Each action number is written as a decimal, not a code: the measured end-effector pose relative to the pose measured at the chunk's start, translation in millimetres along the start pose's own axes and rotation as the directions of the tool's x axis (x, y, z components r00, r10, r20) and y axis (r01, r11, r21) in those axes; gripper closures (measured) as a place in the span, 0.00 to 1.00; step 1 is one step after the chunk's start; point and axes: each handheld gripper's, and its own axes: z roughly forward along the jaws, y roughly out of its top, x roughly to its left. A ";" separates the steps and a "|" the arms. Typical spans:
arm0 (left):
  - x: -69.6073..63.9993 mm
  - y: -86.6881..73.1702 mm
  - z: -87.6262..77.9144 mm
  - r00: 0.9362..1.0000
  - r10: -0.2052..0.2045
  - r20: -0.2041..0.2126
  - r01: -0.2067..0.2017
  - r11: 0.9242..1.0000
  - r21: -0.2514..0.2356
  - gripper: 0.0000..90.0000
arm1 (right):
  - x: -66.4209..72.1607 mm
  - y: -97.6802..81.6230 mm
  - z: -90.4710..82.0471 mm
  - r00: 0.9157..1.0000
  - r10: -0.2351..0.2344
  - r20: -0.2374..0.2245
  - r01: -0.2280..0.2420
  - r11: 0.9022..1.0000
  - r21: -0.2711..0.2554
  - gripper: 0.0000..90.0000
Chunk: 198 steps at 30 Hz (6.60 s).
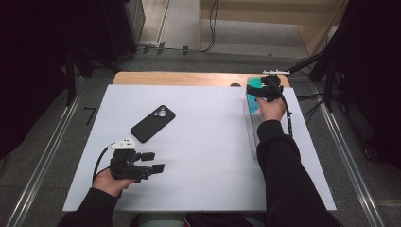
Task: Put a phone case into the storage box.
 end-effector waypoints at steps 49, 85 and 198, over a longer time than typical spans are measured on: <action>10.8 8.8 -1.2 1.000 -0.024 -0.002 0.024 1.000 0.012 0.33 | 27.9 -30.1 -110.0 0.926 -0.090 -0.368 0.136 0.986 0.101 0.06; 11.1 14.4 2.5 1.000 -0.009 0.013 0.009 1.000 0.018 0.33 | 66.5 -104.3 -154.7 0.745 -0.214 -0.632 0.331 0.941 0.073 0.21; 138.2 86.9 52.5 0.978 0.084 -0.191 -0.082 0.996 0.019 0.00 | 51.1 -160.8 -161.3 0.648 -0.258 -0.716 0.433 0.899 0.068 0.21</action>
